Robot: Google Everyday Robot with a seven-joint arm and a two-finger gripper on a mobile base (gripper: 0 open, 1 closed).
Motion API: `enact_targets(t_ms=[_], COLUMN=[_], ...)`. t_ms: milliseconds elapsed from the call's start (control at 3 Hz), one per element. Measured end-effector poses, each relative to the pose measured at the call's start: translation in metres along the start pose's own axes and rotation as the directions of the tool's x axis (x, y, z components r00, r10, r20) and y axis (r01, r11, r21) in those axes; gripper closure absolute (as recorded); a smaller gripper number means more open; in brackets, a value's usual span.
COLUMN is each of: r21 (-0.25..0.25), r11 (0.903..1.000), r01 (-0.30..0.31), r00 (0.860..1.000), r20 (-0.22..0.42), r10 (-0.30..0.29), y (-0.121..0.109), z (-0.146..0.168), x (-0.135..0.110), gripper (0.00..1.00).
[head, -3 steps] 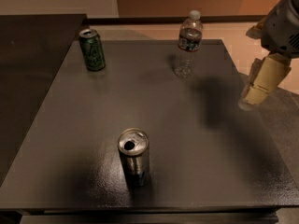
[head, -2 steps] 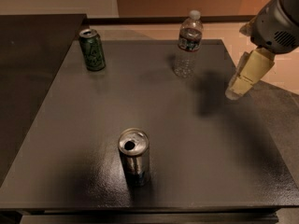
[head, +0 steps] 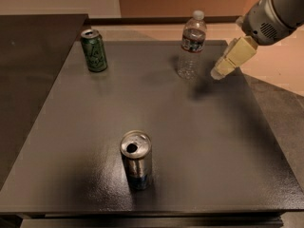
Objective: Move water bottle near green can
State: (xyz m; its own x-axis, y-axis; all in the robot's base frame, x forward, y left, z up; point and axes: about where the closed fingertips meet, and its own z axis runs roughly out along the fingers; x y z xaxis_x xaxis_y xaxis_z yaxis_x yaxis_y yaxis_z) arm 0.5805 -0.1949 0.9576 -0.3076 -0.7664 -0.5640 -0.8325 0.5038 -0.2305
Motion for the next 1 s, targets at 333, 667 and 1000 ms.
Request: enact_targets(t_ms=[333, 667, 1000], r21=[0.001, -0.006, 0.002], r11=[0.9988, 0.9963, 0.9929], r01=[-0.049, -0.086, -0.119], r00=[0.996, 0.987, 0.977], r20=[0.075, 0.139, 0.181], r10=[0.049, 0.086, 0.117], y=[-0.019, -0.030, -0.042], z=[0.021, 0.041, 0.057], x=[-0.015, -0.034, -0.050], gripper=[0.00, 0.00, 0.00])
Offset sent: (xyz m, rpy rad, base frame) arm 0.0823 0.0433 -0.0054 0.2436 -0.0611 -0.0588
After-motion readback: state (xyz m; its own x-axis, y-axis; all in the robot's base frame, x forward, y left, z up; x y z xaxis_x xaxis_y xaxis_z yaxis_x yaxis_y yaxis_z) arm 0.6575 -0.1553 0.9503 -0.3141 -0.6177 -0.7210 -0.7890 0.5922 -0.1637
